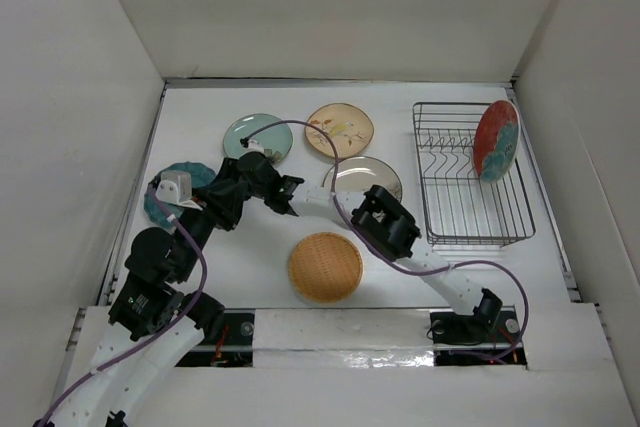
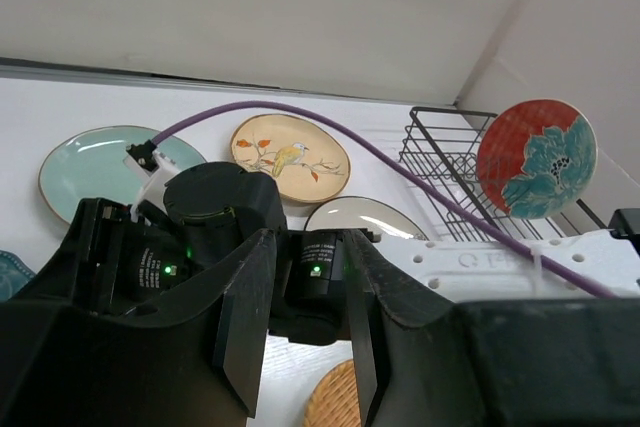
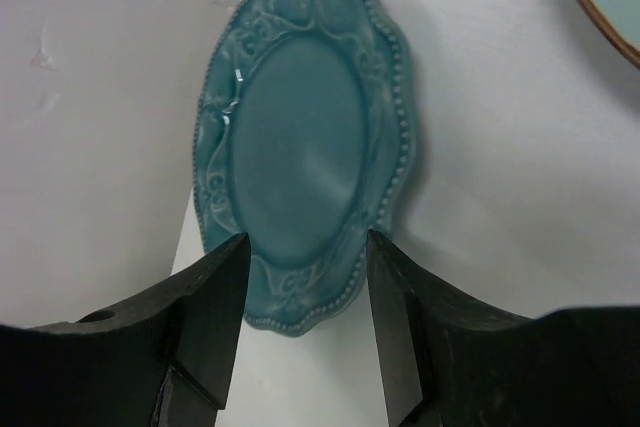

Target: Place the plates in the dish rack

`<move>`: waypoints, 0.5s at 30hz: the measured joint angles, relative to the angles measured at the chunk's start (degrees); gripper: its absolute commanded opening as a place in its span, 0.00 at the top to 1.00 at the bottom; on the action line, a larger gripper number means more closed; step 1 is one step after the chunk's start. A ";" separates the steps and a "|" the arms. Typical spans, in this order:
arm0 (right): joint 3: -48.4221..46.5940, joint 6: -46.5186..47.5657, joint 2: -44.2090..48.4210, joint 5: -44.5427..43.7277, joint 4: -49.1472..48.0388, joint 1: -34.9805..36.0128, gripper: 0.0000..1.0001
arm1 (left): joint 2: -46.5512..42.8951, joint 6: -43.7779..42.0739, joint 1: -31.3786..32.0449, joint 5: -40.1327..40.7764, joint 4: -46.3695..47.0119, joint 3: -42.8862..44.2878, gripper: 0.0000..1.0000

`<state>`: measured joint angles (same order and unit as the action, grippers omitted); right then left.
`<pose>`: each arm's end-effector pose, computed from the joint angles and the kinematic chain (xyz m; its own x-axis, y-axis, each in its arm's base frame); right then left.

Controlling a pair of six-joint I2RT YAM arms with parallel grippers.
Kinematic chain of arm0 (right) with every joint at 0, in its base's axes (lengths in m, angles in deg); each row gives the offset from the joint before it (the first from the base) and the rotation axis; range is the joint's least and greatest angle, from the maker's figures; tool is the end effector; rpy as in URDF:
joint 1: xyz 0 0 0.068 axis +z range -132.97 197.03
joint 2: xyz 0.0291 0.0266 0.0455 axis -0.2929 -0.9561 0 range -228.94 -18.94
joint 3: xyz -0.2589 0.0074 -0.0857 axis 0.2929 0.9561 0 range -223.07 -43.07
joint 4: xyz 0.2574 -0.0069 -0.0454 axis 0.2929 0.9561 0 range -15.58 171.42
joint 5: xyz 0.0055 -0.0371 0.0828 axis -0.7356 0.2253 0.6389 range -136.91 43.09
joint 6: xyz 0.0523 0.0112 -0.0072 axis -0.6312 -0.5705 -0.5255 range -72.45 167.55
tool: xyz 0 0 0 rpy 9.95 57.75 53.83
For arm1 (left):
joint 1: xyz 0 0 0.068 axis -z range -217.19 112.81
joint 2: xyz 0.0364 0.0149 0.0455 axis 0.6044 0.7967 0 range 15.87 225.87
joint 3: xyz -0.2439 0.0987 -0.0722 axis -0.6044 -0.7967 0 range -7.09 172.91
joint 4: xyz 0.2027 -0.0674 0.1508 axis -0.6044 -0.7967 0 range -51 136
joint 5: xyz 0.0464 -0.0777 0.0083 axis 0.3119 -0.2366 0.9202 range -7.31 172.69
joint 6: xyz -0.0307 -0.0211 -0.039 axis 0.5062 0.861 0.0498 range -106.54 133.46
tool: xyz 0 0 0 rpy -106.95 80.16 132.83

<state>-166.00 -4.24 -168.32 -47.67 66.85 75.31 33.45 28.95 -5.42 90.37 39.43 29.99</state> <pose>0.3142 0.5077 0.1571 -0.7684 0.2513 -0.5886 -0.3883 0.5480 0.7409 0.0755 -0.0411 0.3560 0.0734 -0.3568 -0.9313 0.4469 0.8466 -0.2891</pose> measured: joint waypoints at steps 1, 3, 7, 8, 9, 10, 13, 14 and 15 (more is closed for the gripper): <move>-0.22 -0.92 -0.57 -0.02 0.17 -0.09 0.44 | 0.00 0.00 0.00 -0.02 0.04 0.00 0.69; -0.28 -2.49 -1.11 -0.20 0.48 -0.22 0.44 | -0.04 0.00 0.00 -0.07 0.09 0.00 0.69; -0.28 -4.46 -1.22 -0.92 1.46 -0.09 0.44 | -0.28 0.00 0.00 -0.13 0.13 0.00 0.69; -0.28 -4.90 -1.25 -0.90 1.46 -0.02 0.44 | -0.48 0.02 0.00 -0.15 0.11 0.00 0.69; -0.52 -5.29 -1.42 -0.76 1.64 0.07 0.44 | -0.68 0.02 0.00 -0.15 0.11 0.00 0.69; -1.29 -5.68 -1.97 -0.74 1.64 0.20 0.44 | -0.90 0.02 0.00 -0.17 0.20 0.00 0.69; -5.27 -6.88 -5.01 0.04 2.01 0.31 0.44 | -1.55 0.02 0.00 -0.26 0.31 0.00 0.69; -6.36 -7.19 -6.03 0.31 2.05 0.31 0.45 | -1.73 0.02 0.00 -0.35 0.31 0.00 0.69; -6.93 -7.56 -6.78 0.46 2.14 0.31 0.46 | -1.84 0.02 0.00 -0.42 0.33 0.00 0.69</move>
<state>-172.93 -11.80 -175.10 -47.21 68.99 75.62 31.62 28.97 -5.42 89.95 39.76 29.99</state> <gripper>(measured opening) 0.553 0.310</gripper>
